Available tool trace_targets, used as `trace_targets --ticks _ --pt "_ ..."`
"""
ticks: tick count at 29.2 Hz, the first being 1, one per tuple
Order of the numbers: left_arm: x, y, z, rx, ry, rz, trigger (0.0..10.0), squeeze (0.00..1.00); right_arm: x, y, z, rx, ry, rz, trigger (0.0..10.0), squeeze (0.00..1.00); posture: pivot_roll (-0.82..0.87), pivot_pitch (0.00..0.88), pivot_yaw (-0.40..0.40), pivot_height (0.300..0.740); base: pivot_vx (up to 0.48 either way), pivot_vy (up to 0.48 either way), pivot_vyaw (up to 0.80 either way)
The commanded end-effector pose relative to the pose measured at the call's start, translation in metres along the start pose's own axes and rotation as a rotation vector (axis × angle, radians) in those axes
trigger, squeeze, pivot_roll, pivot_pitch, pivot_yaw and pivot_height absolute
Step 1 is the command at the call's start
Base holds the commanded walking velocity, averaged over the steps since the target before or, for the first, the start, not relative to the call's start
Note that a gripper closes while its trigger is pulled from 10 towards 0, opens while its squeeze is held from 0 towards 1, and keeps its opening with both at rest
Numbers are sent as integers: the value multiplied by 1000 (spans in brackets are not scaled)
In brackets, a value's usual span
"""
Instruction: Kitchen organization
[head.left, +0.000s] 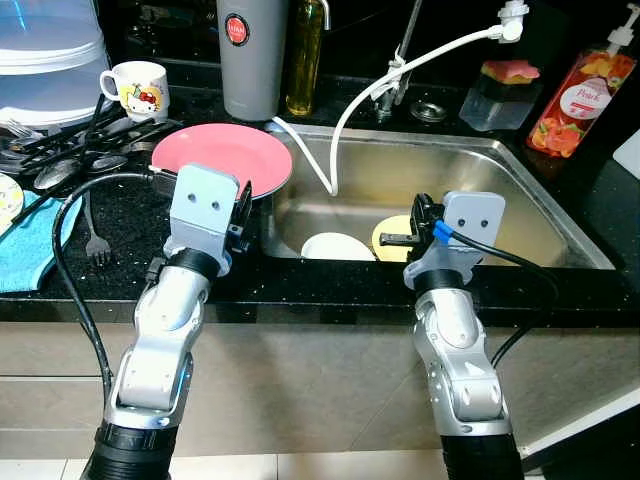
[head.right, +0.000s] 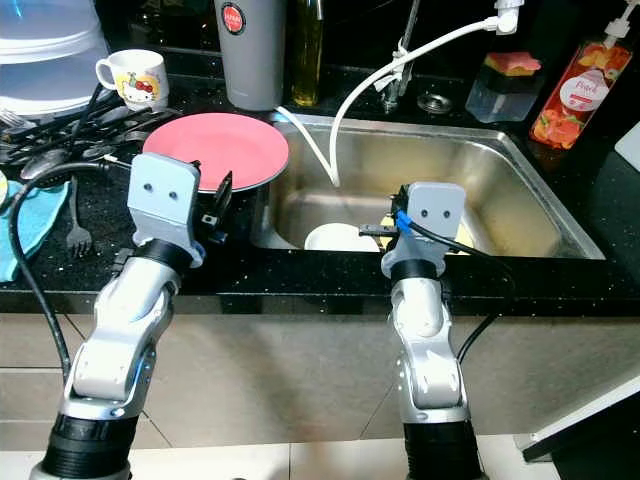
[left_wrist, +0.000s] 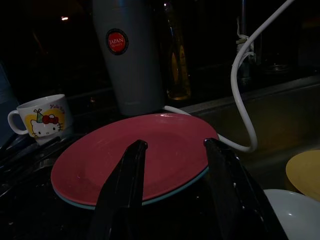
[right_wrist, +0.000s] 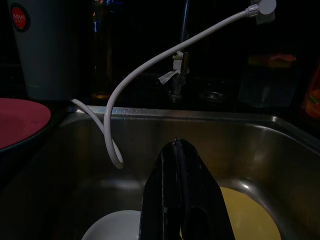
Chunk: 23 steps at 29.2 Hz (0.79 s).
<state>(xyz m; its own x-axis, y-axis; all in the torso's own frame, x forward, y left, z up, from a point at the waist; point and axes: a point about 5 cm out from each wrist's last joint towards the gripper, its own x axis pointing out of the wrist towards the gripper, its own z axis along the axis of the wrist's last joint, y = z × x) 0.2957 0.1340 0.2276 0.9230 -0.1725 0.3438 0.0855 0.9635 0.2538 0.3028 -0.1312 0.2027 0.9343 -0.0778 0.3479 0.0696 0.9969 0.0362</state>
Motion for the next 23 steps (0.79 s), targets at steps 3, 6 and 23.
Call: trace_targets --ticks 3,6,23 --pt "-1 -3 -6 1 27 -12 10000 0 0 -2 -3 -4 14 -9 10000 0 214 50 -100 740 0 0 0" --pt "-1 -3 -6 3 25 -11 10000 0 0 -2 -3 -3 16 -9 10000 0 214 50 -100 740 0 0 0" --pt "-3 -5 -7 33 20 -37 10000 0 -6 0 -11 -6 41 -6 10000 0 223 47 -95 740 0 0 0"
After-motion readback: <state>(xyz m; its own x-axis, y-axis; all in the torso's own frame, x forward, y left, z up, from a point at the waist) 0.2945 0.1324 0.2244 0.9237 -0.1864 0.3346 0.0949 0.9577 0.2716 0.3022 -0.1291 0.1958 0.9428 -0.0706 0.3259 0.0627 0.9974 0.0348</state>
